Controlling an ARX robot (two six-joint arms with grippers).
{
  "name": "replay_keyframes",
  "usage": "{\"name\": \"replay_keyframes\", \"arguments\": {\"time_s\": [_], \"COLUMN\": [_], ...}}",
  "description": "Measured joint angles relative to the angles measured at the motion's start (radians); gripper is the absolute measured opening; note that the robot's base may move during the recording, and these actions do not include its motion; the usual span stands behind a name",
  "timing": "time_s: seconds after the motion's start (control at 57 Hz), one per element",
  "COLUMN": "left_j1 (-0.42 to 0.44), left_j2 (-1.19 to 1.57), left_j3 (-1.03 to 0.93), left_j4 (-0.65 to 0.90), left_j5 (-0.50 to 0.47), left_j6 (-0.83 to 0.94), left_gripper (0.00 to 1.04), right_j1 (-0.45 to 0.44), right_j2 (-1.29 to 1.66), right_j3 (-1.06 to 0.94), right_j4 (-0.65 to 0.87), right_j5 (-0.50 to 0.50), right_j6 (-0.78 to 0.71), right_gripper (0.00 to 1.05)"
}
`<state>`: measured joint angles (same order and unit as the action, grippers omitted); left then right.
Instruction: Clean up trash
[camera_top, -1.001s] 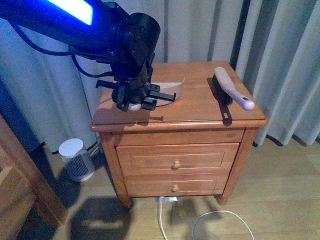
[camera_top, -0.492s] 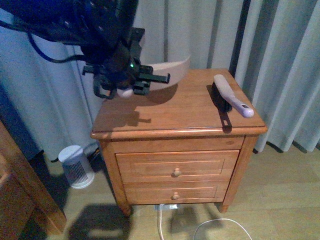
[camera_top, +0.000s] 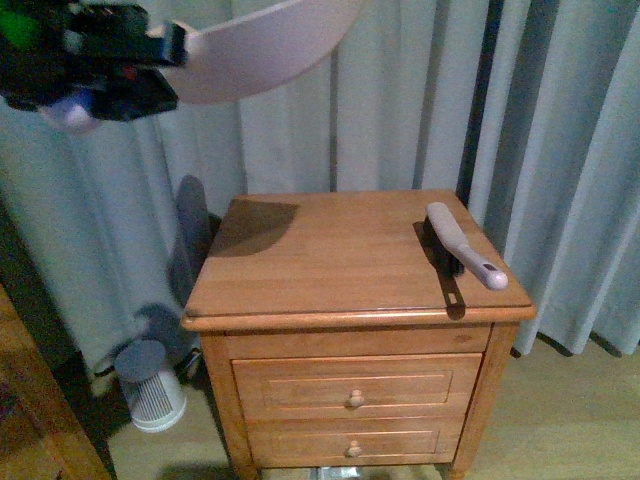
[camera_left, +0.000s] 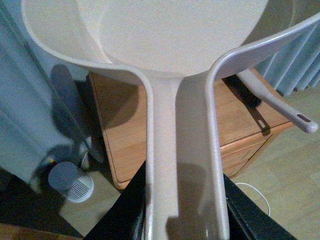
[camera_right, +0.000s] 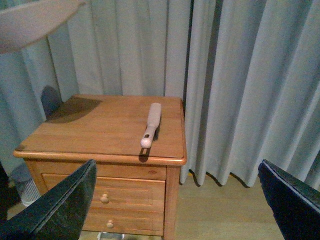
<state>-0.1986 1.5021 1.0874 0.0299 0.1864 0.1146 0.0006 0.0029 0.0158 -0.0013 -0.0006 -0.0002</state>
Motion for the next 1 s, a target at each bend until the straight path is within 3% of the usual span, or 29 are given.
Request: {"name": "replay_keyframes", "arguments": {"time_s": [0.369,0.667,0.79,1.001], "left_j1": [0.046,0.115,0.053,-0.207], "left_j2": [-0.527,-0.879,-0.999,-1.061], "left_j3": [-0.262,-0.357,-0.384,-0.454], "left_j4": [-0.12,-0.27,-0.33,-0.315], "left_j5": [0.139,0.118,0.03,-0.198], "left_j6": [0.001,-0.011,-0.011,-0.032], "left_gripper": [0.28,0.28,0.28,0.28], "right_j1": [0.0,0.0,0.0,0.0], "right_j2": [0.0,0.0,0.0,0.0], "right_j3": [0.0,0.0,0.0,0.0], "right_j4": [0.0,0.0,0.0,0.0], "right_j5": [0.0,0.0,0.0,0.0], "right_j6": [0.0,0.0,0.0,0.0], "right_gripper": [0.98,0.98,0.98,0.98]}}
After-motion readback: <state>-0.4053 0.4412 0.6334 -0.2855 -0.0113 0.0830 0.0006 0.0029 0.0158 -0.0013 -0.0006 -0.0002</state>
